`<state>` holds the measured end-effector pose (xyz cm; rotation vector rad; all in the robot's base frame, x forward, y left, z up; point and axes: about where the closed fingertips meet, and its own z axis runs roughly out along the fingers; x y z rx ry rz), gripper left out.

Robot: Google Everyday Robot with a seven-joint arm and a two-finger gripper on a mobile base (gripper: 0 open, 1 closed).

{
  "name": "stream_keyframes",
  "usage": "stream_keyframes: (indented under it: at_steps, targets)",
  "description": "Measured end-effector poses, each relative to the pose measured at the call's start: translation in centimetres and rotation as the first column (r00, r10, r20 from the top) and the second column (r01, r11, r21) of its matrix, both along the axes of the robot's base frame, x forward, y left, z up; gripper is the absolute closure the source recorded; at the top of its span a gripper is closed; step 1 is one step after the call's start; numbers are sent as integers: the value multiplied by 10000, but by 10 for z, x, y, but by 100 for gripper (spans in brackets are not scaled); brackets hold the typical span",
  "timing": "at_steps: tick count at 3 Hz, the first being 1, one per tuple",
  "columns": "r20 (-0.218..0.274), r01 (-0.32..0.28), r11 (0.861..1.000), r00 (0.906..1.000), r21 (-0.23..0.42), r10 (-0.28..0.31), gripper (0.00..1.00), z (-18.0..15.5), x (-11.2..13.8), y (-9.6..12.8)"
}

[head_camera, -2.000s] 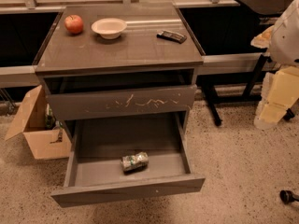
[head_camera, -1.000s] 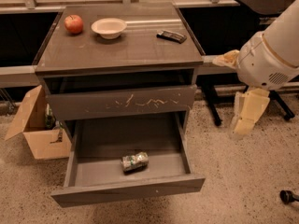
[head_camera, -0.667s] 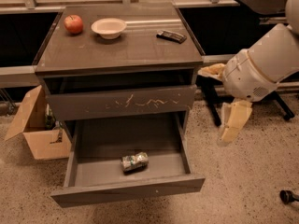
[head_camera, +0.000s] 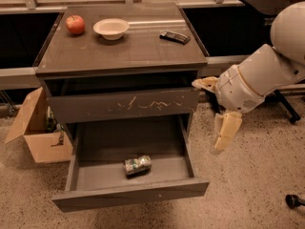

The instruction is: Pick 7up can from middle drawer and place on counter

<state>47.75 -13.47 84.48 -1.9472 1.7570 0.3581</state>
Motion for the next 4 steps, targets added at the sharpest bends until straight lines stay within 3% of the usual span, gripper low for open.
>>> stream_keyframes:
  at_steps: [2,4]
  targets:
    - [139,-855,9951,9963,506,849,0,-65,24,29]
    - [-81,-2121,9648,9764,1554,2160,0,-156,49,74]
